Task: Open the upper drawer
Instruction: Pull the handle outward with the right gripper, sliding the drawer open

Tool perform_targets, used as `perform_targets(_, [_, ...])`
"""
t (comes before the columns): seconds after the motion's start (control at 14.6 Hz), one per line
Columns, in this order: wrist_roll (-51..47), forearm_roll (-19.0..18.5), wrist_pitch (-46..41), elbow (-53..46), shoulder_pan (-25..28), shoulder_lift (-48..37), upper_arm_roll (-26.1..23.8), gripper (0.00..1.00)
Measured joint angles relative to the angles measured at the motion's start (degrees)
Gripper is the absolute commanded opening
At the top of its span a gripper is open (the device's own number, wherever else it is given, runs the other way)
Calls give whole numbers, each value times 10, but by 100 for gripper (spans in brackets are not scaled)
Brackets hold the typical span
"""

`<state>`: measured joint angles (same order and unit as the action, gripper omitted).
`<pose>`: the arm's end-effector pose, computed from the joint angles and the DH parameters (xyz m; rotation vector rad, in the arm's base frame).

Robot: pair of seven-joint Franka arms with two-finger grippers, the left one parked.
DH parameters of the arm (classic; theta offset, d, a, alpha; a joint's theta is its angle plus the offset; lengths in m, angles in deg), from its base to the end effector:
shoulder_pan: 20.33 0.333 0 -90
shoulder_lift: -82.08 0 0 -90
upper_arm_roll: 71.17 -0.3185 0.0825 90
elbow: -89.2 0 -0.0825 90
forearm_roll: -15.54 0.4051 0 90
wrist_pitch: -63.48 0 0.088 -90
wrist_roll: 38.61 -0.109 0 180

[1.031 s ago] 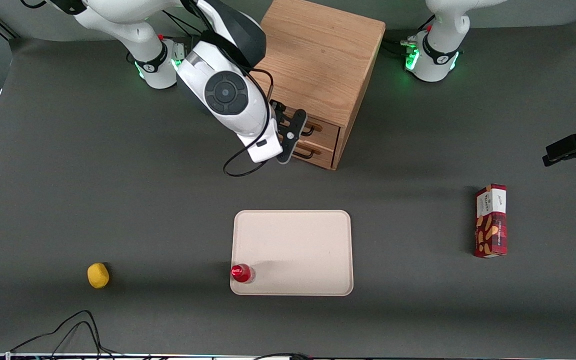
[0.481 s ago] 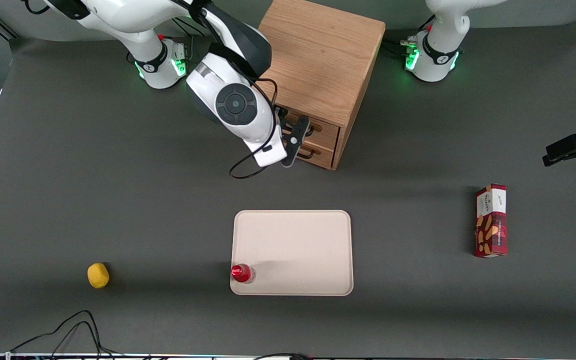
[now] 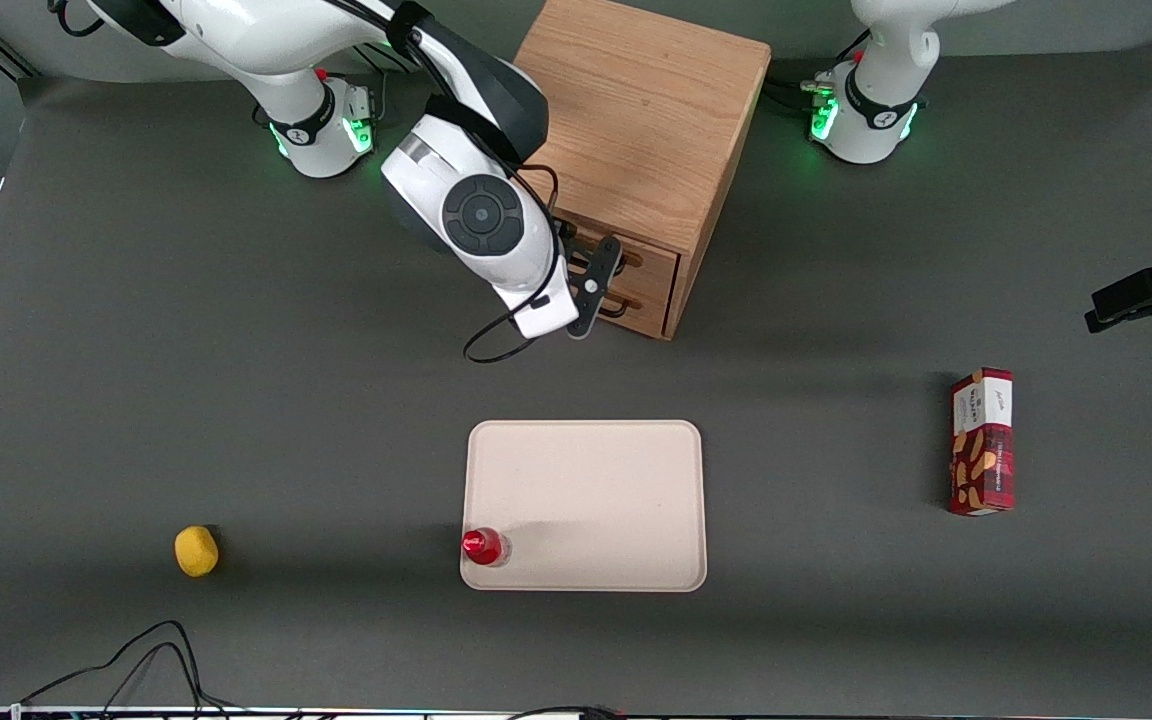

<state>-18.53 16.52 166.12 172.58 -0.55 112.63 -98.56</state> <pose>0.5127 0.4764 0.3866 -2.4607 -1.5562 0.2862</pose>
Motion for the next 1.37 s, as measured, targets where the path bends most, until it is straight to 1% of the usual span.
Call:
perform_targets(0.55, [18, -6, 21, -6, -10, 11, 19, 100])
perform_targets(1.37, [73, -6, 31, -46, -11, 23, 81, 100])
